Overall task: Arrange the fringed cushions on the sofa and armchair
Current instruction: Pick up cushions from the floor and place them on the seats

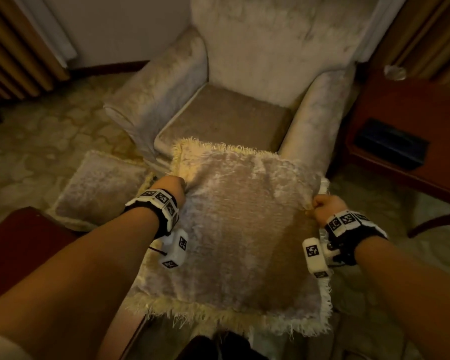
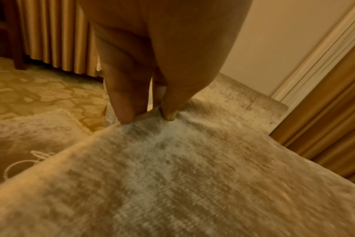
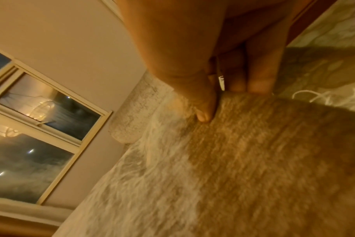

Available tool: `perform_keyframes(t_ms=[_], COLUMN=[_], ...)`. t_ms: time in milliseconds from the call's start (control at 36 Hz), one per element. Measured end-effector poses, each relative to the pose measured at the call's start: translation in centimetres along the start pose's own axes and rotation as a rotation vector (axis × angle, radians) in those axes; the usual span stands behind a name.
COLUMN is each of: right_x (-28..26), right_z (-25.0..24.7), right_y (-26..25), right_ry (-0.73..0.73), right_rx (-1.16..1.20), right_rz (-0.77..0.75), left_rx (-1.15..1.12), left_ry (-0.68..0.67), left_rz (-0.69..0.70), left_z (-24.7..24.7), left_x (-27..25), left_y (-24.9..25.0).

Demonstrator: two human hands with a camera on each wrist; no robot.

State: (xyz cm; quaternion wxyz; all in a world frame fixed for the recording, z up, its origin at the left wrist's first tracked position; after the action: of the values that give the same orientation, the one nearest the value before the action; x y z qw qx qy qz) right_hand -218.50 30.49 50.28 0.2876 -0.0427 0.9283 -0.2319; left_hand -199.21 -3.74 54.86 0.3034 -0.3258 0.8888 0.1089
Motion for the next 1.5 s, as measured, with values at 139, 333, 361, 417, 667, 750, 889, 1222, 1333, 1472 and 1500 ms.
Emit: perform_keyframes(t_ms=[139,333,361,417,667,750,889,1222,1333,1472,1500], right_x=[-2.5,-7.4,-8.1,-9.6,-18.9,-23.2,-30.7,-51.5,-57.9,-64.9,-66.0], right_z=[-5.0,-13.0,-14.0,-15.8,-21.9,-23.2,-23.8,-20.8,-19.4,-17.8,-17.4], right_y=[-0.3,1.1,1.6,2.9,12.3,16.6,23.1,39.2,43.5,48.3,49.3], right_ry=[0.085,0.286,0.315,0.358,0.531,0.606,0.686,0.878,0.918,0.967,0.974], right_rx=[0.014,0.024,0.028,0.048,0.111,0.139,0.198,0.339,0.365,0.404,0.420], right_rz=[-0.008,0.054,0.065,0.094,0.239,0.324,0.446,0.792,0.891,0.992,1.013], left_rx=[-0.058,-0.125,-0.119,-0.108,-0.004,0.019,0.071,0.237,0.318,0.367,0.370], left_ry=[0.042,0.078,0.089,0.109,0.076,0.073,0.096,0.007,-0.005,-0.003,-0.002], left_rz=[0.051,0.160,0.184,0.233,0.496,0.597,0.757,1.118,1.208,1.303,1.325], left_z=[-2.5,-5.5,-6.0,-6.7,-8.0,-7.4,-5.5,5.5,9.7,14.7,15.7], left_x=[-1.2,-2.8,-3.1,-3.7,-8.9,-11.6,-16.2,-31.9,-37.8,-45.0,-46.2], left_y=[2.0,7.8,9.0,11.2,23.1,27.8,34.9,51.0,55.0,59.8,60.7])
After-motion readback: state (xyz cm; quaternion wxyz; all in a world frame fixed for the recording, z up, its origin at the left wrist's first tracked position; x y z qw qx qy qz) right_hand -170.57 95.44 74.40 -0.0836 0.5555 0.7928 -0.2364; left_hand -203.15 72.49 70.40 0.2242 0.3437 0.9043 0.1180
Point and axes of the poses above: each hand's wrist, its own x-axis towards the middle knuckle, its own z-axis out of the palm, y = z × x, the point moved 9 cm from there along x, towards the middle knuckle, and after that the axes turned 5 degrees about x, right-handed, at the moved point
